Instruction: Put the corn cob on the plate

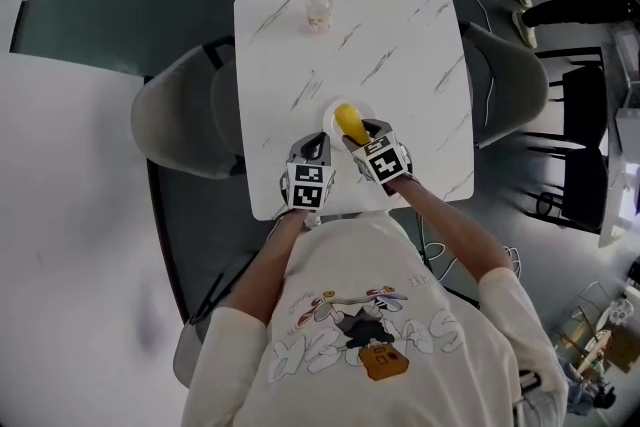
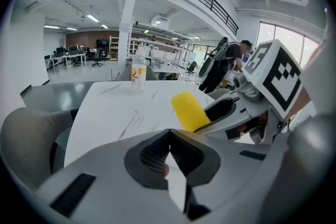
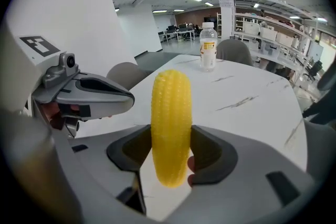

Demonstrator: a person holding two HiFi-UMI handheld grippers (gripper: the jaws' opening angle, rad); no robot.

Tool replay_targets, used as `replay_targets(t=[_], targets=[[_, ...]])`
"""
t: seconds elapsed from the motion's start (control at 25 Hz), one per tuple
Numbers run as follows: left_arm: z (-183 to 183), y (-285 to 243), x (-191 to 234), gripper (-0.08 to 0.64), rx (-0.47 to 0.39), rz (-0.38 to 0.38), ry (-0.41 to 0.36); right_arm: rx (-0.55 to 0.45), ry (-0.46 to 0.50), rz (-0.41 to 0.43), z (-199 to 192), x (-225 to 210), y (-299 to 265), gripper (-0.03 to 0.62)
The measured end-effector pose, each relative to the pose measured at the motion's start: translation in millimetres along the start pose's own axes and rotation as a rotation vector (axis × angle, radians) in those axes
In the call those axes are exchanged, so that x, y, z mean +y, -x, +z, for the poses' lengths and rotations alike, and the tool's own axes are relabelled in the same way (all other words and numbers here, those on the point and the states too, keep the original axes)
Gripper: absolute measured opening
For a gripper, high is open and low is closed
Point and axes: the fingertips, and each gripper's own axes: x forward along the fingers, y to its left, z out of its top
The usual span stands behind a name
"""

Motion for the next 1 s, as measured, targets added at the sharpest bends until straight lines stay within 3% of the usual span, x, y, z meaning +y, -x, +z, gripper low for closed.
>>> replay_targets(t=[0.68, 1.0], targets=[[-30, -26, 8, 0.006, 0.087, 0.020, -0.004, 0.121, 0.069, -0.011, -11, -12, -51, 0.222], [-29, -20, 20, 0.006, 0.083, 0.035, 0.012, 0.182, 0.084, -0.008, -6, -9, -60, 0.222]])
